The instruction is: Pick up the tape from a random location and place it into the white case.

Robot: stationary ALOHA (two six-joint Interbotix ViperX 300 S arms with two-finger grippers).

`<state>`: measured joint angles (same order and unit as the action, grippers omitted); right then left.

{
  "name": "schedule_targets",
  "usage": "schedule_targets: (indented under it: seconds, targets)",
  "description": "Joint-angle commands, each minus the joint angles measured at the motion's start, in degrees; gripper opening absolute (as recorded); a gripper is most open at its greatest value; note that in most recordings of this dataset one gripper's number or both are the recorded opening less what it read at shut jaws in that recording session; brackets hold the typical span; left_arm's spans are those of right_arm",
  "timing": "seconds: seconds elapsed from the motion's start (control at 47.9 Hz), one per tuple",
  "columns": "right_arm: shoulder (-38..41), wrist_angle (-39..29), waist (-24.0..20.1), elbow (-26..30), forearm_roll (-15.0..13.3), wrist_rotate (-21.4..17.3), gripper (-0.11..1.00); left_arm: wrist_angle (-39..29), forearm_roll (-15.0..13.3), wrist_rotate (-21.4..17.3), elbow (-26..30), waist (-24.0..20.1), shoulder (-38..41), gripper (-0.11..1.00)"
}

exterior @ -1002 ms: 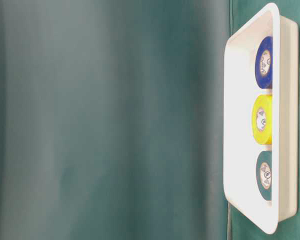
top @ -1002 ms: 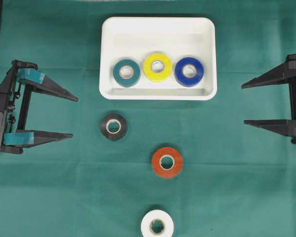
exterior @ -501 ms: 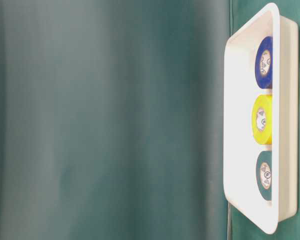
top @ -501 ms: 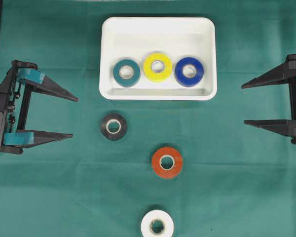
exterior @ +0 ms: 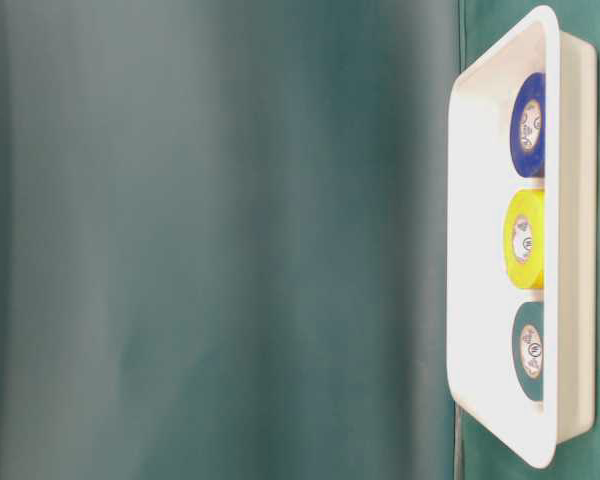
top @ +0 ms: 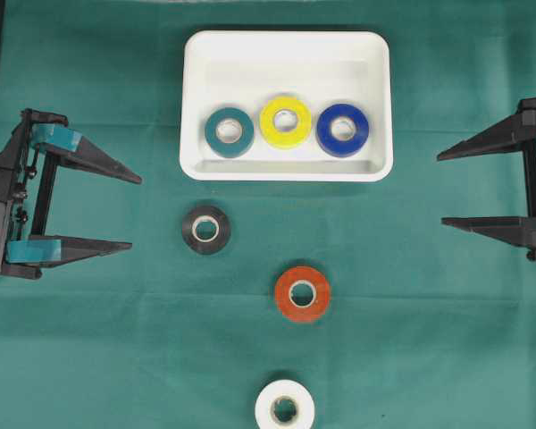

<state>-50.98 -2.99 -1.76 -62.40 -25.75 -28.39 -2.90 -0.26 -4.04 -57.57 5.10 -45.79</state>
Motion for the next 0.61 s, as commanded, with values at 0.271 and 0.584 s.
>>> schedule_targets:
  seconds: [0.271,0.584]
  targets:
    - [0.3,0.3,0.0,0.4,-0.2,-0.1,0.85,0.4,-0.1,0.1,0.7,0.2,0.3,0.97]
    - [0.5,0.3,0.0,0.3,-0.2,-0.1,0.85,0.4,-0.1,0.1,0.7,0.2,0.4,0.97]
